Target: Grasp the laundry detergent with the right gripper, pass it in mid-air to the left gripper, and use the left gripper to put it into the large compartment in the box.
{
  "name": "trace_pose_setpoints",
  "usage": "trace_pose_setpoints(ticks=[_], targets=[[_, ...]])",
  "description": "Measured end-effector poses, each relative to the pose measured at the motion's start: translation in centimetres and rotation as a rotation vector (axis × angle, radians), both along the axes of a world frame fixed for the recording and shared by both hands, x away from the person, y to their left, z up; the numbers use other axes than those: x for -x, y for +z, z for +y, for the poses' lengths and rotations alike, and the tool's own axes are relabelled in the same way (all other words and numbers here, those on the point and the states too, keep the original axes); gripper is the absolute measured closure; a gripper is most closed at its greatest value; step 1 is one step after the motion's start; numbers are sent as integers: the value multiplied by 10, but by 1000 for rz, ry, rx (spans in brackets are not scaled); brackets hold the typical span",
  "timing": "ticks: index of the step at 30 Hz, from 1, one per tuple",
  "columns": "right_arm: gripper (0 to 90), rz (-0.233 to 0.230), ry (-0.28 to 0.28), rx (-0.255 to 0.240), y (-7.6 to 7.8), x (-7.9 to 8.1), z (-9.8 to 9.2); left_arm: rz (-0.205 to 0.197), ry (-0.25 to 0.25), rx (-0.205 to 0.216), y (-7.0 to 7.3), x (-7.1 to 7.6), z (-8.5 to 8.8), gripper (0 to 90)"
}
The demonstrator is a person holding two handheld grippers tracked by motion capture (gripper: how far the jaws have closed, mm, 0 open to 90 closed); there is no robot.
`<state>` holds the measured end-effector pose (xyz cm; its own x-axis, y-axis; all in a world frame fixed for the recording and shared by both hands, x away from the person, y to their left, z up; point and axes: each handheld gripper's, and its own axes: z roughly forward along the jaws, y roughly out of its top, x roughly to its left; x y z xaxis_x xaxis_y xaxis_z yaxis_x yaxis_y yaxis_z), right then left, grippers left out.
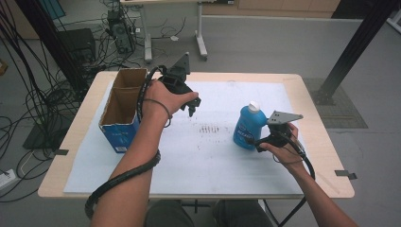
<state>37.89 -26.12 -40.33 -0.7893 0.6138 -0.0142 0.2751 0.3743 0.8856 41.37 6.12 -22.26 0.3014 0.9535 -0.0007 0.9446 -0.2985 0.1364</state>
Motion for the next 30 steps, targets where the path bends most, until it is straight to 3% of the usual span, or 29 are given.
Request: trace_pose_setpoints(ticks=[7,30], targets=[[11,-13,-6,-34,-5,-1,4,4,1,-1,-1,0,1,62],[6,-35,-25,-54,-11,-2,4,14,1,-3,-3,-3,-2,61]])
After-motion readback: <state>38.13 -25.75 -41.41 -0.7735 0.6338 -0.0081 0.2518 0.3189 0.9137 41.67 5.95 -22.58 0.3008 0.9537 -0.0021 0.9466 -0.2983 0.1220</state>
